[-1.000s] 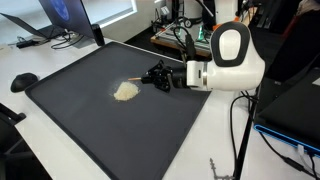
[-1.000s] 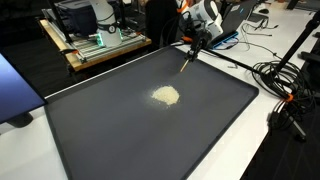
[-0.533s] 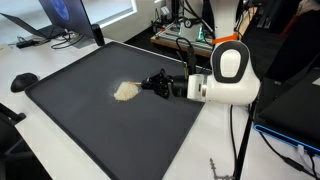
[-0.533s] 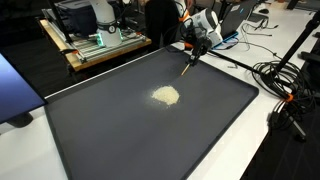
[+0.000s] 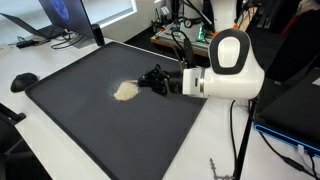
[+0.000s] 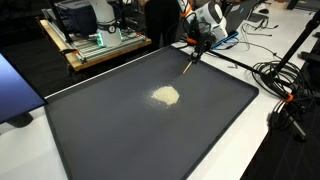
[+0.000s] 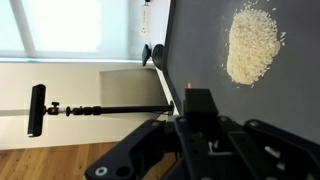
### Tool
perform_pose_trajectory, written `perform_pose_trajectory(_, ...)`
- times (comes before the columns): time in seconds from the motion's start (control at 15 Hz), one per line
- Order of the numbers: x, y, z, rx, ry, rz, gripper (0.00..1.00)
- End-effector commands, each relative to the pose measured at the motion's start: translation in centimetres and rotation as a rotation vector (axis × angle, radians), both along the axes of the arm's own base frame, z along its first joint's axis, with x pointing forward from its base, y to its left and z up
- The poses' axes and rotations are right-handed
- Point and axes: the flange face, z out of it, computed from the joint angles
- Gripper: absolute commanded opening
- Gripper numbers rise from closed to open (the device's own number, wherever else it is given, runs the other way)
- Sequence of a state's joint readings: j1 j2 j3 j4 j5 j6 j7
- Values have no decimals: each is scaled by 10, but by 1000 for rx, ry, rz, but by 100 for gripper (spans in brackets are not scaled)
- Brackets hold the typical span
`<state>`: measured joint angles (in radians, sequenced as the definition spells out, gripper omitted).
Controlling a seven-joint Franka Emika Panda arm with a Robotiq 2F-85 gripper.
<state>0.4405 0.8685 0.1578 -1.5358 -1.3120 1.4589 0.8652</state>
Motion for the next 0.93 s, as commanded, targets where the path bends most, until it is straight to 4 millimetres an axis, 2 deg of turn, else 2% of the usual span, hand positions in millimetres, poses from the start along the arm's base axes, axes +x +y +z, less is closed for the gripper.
perform_pose_trajectory(0.0, -3, -15, 43, 134, 52, -15, 4)
perform_pose_trajectory(0.2, -1, -34, 76, 263, 64, -40, 4)
perform_pose_trajectory(0.4, -2, -62, 107, 376, 81, -91, 4)
perform_pose_trajectory(0.87, -13, -123, 159, 637, 112, -128, 4)
